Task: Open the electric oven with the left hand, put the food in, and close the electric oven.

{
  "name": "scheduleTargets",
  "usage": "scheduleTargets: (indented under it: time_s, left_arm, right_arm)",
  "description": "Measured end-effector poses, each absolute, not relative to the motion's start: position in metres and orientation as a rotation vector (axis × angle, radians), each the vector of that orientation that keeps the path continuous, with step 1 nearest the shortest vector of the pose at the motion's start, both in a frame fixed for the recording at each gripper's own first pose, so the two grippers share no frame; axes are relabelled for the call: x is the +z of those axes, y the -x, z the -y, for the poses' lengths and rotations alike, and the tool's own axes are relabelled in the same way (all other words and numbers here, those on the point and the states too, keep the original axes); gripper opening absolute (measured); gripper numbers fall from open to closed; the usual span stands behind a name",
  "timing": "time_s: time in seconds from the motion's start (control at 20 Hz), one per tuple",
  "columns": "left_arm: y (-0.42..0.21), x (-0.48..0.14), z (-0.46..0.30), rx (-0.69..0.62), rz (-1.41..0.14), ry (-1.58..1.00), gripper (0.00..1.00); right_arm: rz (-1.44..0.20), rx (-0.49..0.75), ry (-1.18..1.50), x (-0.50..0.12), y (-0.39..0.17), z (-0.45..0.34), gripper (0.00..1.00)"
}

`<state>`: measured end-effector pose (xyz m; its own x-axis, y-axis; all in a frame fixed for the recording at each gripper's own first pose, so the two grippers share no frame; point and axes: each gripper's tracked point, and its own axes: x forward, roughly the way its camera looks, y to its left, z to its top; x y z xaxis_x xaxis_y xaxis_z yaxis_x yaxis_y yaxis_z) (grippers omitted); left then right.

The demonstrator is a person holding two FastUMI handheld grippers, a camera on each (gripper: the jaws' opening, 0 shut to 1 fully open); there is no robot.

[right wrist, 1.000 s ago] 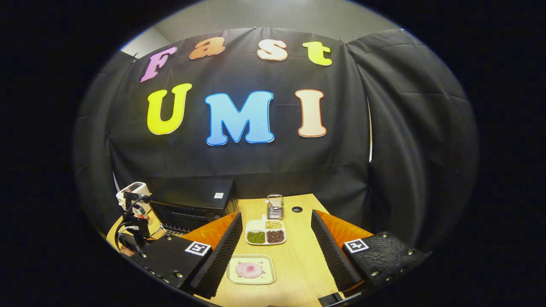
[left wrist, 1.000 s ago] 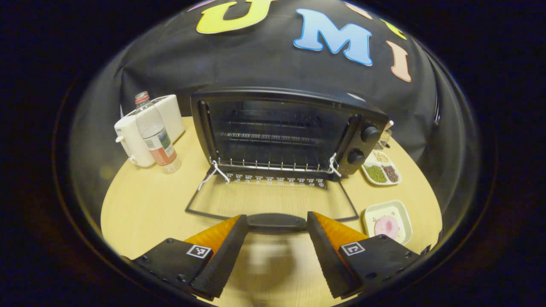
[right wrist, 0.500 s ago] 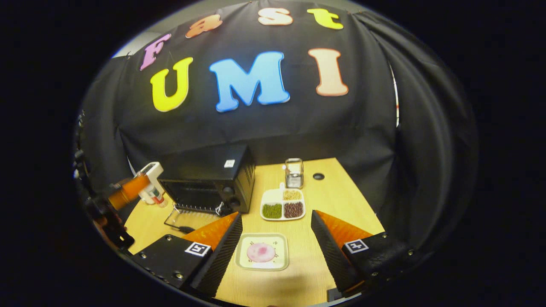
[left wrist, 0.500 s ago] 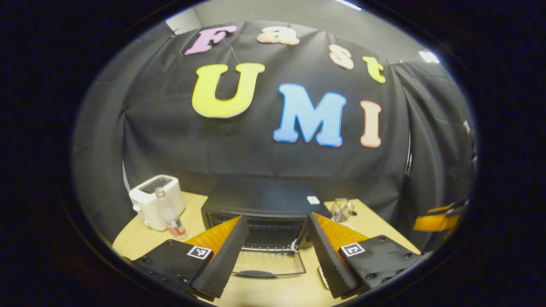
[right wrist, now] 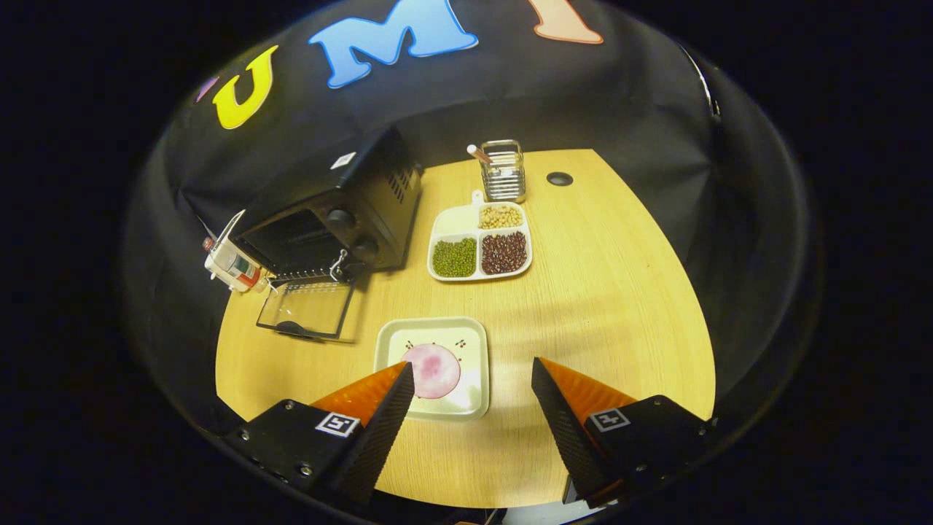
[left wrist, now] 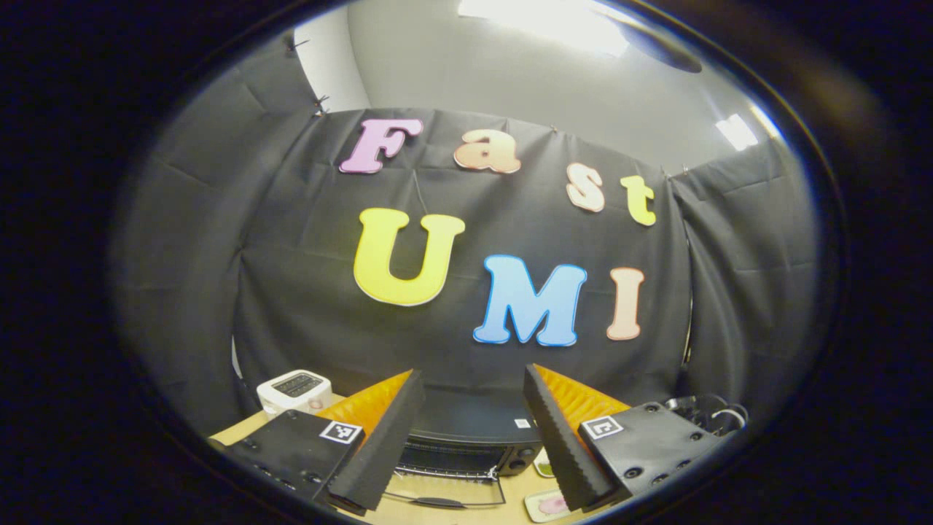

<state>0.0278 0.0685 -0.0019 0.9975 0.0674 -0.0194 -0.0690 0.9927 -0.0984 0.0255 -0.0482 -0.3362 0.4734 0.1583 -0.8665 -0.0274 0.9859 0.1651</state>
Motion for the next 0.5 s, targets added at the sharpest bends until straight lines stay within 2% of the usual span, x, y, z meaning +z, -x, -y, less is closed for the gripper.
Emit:
scheduleTargets:
  time_s: [0.05,0.2,0.4,0.45,0.5]
  left_arm:
    - [-0.026,0.009,-0.073,0.081,-0.001,0.096,0.94]
    - [-0.015,0.035,-0.08,0.092,0.049,0.099,0.99]
    - [-0.008,0.033,-0.096,0.113,0.05,0.13,0.99]
    - [-0.007,0.027,-0.101,0.121,0.036,0.136,0.94]
    - [-0.007,0.024,-0.105,0.13,0.022,0.145,0.99]
  right_arm:
    - [-1.091,0.11,-0.129,-0.346,-0.029,0.05,0.98]
    - [-1.138,0.096,-0.098,-0.37,-0.035,0.055,0.98]
    - [-1.209,0.063,-0.03,-0.404,-0.04,0.062,0.99]
    - [-1.232,0.054,-0.013,-0.413,-0.039,0.063,0.99]
    - [-1.249,0.049,0.003,-0.422,-0.038,0.061,0.99]
